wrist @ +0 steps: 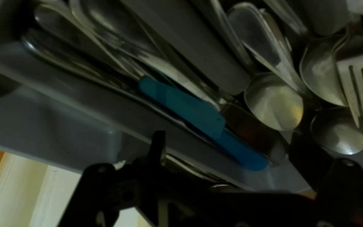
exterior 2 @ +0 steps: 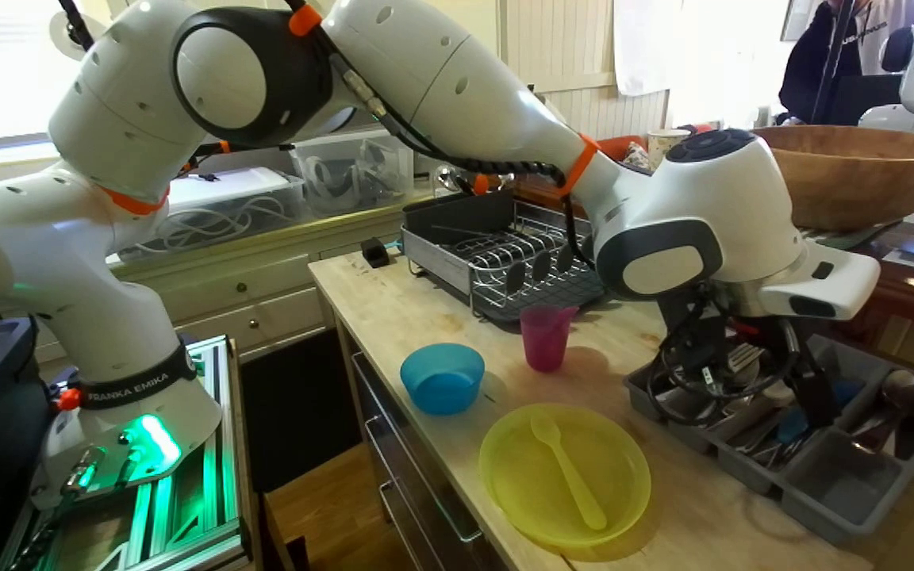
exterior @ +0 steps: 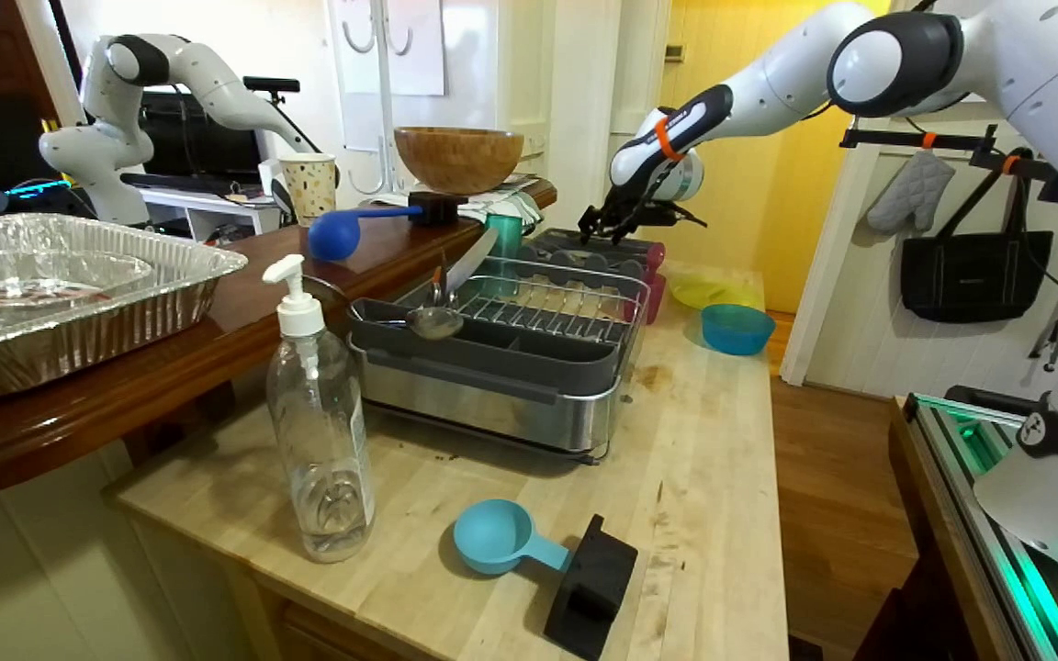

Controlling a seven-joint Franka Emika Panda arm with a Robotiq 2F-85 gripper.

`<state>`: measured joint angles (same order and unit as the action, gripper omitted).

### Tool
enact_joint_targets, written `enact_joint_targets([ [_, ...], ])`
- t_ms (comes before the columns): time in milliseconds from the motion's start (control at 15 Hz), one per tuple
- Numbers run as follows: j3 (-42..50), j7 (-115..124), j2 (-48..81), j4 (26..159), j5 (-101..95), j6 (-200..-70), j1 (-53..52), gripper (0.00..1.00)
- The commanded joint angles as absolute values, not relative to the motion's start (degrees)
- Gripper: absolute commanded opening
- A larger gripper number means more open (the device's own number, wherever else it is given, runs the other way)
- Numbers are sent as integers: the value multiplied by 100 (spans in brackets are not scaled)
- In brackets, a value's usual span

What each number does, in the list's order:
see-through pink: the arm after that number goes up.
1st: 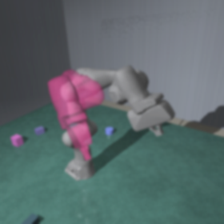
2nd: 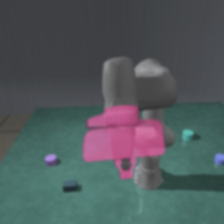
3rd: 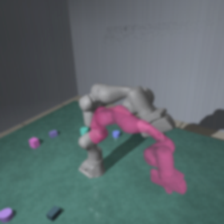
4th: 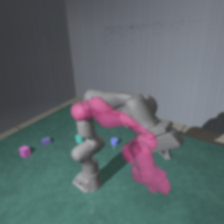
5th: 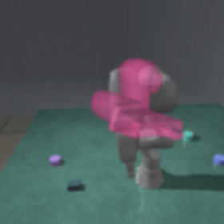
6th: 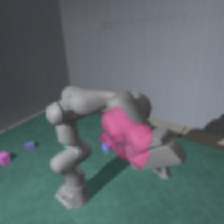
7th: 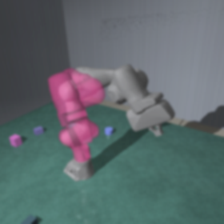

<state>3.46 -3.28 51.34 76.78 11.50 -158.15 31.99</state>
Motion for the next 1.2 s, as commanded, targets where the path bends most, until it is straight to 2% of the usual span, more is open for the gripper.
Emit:
enact_joint_targets([
  [0, 310, -471, 5225, 7710, 1134, -16041, 3236, 98],
  [133, 354, -492, 5237, 7711, 1095, -16082, 3201, 83],
  [200, 373, -510, 5242, 7712, 1076, -16116, 3188, 70],
  [333, 387, -567, 5248, 7712, 1060, -16167, 3180, 56],
  [400, 404, -584, 5245, 7721, 1050, -16184, 3166, 86],
  [667, 505, -690, 5198, 7782, 952, -16224, 3083, 100],
  [1133, 536, -1053, 5162, 7841, 813, -16165, 3078, 100],
])
